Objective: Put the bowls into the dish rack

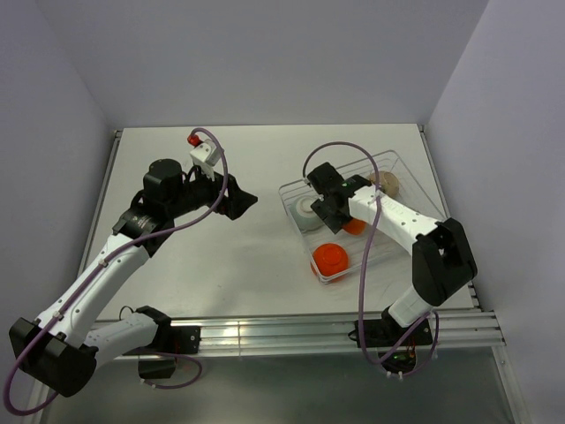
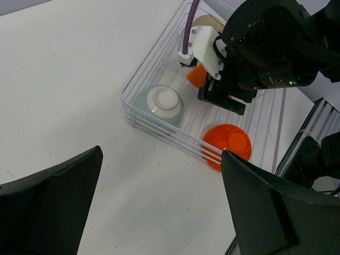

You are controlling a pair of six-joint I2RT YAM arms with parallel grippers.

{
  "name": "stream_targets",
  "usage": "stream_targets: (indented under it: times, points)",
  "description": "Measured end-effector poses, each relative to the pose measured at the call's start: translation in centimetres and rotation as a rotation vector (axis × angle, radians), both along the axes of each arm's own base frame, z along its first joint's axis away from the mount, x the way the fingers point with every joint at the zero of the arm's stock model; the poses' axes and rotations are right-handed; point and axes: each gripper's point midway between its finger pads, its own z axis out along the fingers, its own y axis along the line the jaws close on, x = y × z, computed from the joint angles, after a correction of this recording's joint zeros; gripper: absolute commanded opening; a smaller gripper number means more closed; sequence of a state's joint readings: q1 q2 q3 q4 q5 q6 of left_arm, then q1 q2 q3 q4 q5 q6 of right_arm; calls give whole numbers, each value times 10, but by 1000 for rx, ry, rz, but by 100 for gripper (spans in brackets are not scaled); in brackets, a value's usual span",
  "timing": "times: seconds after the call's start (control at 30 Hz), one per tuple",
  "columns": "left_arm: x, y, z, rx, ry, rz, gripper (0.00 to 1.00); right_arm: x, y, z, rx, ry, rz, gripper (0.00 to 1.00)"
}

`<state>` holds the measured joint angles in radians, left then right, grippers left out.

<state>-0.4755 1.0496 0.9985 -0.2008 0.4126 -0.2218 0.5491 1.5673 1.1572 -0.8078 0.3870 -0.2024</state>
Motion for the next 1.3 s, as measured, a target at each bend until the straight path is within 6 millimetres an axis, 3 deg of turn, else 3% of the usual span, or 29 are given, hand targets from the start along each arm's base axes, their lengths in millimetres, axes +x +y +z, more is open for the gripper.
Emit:
stream_targets:
  times: [0.17,0.2,0.23,0.4,0.5,0.53,0.63,0.67,0.83,1.07,1.3]
  points:
    - [0,0,0,2,-3,0,100,2,1,-4,-22,0,6,13]
    - [0,0,0,3,-4,0,99,2,2,-4,-24,-1,7,20]
    - [0,1,0,5,-7,0,100,2,2,-5,-27,-1,8,35]
    - [1,2,2,11,-21,6,99,3,2,-5,-28,-1,11,50]
    - [1,3,2,13,-24,8,99,3,3,-4,-28,2,11,66]
    - [2,3,2,14,-24,9,99,3,3,-4,-27,4,12,79]
    - [2,3,2,15,-24,14,100,-1,5,-8,-12,29,16,84]
    - [2,3,2,15,-24,14,100,-2,5,-10,-10,41,18,100]
    - [3,4,2,15,-25,19,99,-18,7,-22,11,123,26,100]
    - [3,4,1,16,-24,22,99,-24,7,-23,21,154,31,100]
    - [2,5,-1,19,-11,23,100,-16,13,-4,57,127,32,100]
